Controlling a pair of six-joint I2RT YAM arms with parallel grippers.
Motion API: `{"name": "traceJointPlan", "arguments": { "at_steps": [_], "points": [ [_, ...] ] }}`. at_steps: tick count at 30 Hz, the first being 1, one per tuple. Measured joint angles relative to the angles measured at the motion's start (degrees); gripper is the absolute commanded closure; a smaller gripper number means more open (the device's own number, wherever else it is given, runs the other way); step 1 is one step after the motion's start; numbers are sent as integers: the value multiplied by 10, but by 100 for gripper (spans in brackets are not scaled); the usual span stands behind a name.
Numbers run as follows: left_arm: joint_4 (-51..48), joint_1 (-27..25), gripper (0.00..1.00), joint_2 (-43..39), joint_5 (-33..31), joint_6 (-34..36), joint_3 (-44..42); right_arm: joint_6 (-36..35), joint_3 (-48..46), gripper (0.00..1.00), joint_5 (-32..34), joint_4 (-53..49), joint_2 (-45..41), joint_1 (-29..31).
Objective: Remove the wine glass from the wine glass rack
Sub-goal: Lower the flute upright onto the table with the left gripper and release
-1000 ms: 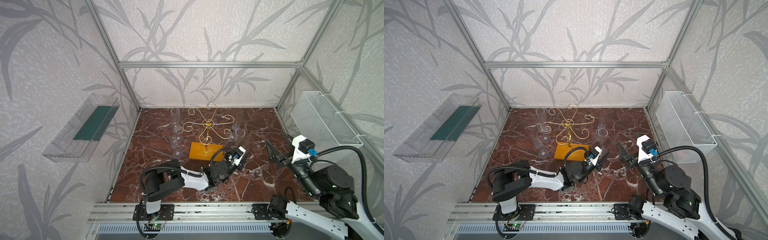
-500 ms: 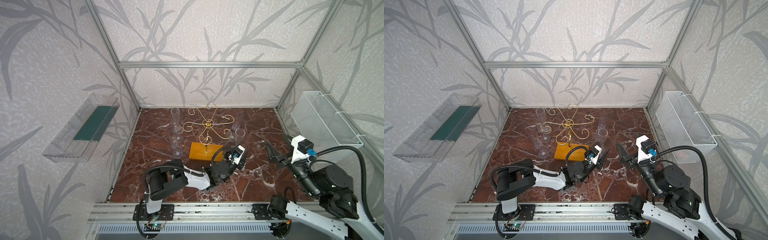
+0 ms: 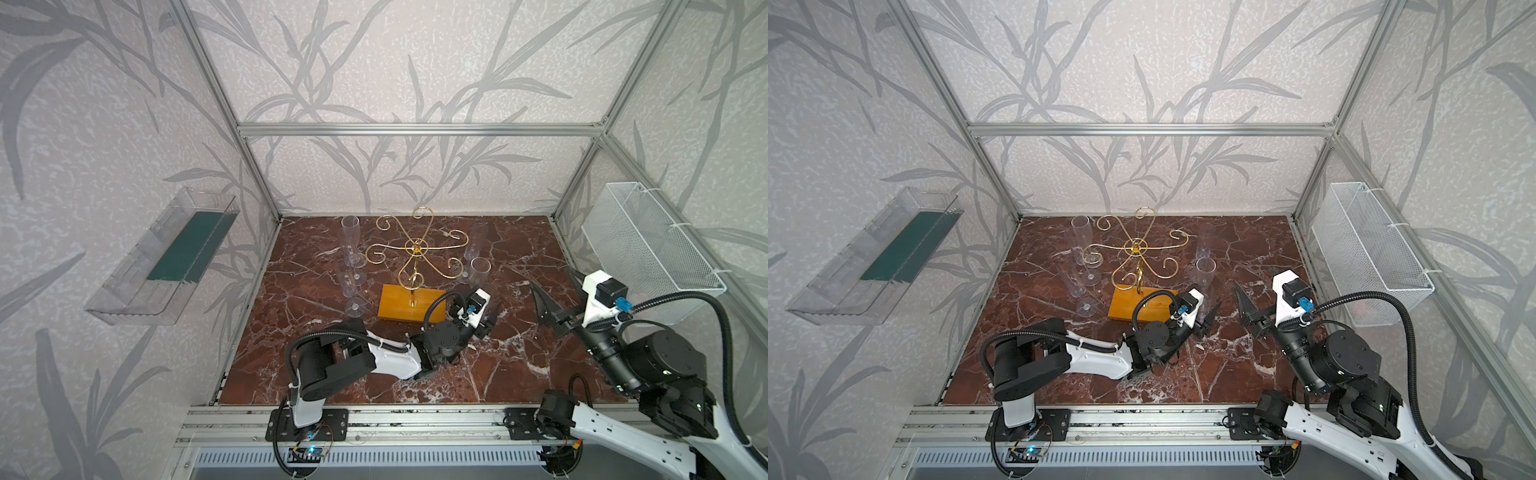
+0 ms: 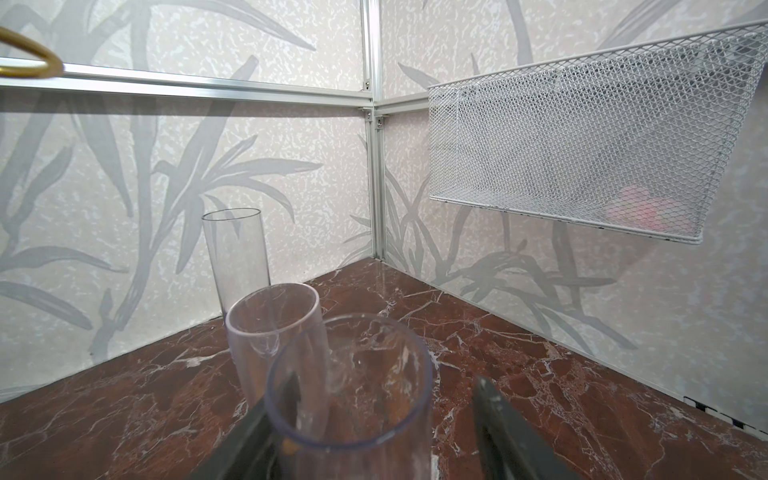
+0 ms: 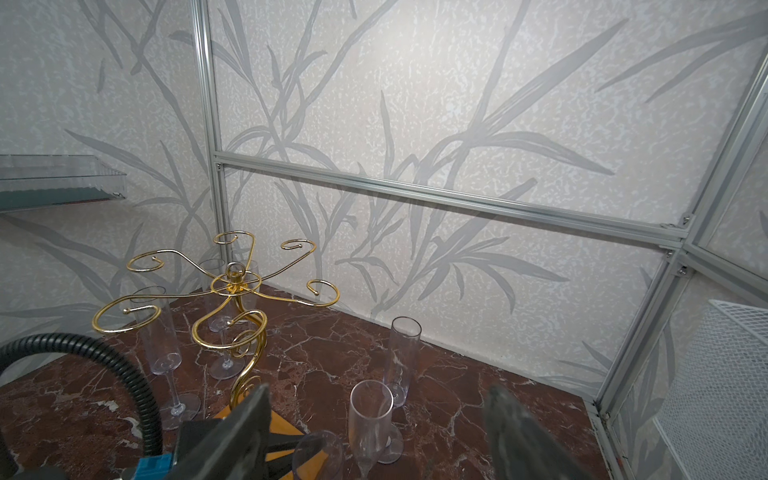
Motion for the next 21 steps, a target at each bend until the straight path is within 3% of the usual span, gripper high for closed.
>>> {"name": "traceJointPlan", "arguments": {
  "at_steps": [10, 14, 21],
  "points": [
    [-6, -7, 20, -5, -2, 5, -2, 2, 0, 21, 0, -2, 0, 0],
    [-9, -14, 10, -22, -6, 11, -12, 4, 0, 21, 0, -2, 0, 0],
    [-8, -25, 7, -63, -16, 19, -41, 6, 0, 21, 0, -2, 0, 0]
  ]
}}
